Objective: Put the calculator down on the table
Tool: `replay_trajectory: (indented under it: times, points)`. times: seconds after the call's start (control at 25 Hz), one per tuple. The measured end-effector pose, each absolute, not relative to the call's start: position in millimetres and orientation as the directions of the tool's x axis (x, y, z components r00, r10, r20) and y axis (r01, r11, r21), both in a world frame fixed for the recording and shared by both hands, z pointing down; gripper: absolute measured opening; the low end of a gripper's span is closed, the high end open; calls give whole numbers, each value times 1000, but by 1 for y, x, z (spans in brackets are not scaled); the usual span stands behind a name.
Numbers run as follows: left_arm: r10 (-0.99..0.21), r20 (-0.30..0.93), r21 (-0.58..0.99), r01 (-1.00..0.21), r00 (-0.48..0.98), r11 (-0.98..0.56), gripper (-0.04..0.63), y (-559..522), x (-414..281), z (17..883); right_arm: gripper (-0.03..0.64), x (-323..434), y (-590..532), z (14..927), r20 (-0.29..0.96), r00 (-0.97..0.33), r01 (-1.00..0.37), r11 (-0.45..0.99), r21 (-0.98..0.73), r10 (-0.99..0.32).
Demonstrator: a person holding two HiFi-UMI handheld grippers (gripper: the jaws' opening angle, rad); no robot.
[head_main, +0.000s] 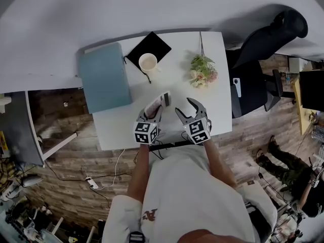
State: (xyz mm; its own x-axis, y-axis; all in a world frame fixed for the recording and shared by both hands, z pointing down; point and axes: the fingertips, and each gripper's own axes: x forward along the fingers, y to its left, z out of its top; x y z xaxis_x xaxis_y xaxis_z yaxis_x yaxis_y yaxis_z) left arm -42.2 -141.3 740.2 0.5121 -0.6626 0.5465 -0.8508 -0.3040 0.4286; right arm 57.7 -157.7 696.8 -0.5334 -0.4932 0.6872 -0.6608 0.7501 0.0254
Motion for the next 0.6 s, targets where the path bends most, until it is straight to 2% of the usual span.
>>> replay_trajectory:
  times: [0.24, 0.6]
  points:
    - [-645, 556, 453, -841, 525, -295, 100, -137, -41, 750, 301, 55, -153, 709, 686, -551, -669, 743, -23, -475]
    - [-633, 537, 519, -810, 557, -272, 102, -140, -38, 759, 305, 55, -153, 719, 706, -538, -662, 750, -15, -461]
